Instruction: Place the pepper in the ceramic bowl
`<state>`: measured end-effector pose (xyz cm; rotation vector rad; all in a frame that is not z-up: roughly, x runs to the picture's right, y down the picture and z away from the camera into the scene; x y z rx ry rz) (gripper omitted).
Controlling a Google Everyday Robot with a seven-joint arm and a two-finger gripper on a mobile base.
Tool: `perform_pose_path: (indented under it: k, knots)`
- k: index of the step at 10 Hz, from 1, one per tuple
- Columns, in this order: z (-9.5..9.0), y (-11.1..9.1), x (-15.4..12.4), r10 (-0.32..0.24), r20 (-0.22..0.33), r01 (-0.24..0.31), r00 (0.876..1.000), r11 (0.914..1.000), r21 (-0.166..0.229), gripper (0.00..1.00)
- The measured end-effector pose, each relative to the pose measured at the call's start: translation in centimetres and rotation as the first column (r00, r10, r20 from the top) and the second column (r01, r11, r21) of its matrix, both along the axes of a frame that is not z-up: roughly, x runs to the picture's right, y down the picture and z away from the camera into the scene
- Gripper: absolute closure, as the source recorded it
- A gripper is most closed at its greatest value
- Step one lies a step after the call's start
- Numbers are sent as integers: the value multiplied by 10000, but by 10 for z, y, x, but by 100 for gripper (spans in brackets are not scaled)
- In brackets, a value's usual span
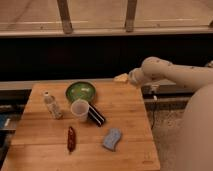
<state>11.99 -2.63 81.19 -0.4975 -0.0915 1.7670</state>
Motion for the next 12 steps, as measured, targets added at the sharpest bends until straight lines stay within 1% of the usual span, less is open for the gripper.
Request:
perform_pose_path:
  k: [7, 8, 9, 10, 12]
  knots:
    - [-1, 0, 0, -6, -4, 6, 10000, 10000, 8, 20]
    - [0, 2, 1, -105, -86, 105, 9999, 9999, -18, 20]
    - [-1, 8, -2, -552, -346, 551, 9979, 9985, -58, 20]
    - [-4, 20, -9, -1060, -600, 1048, 9926, 9942, -223, 20]
    - [-13, 43, -4, -1543, -958, 1503, 9834, 9875, -480, 20]
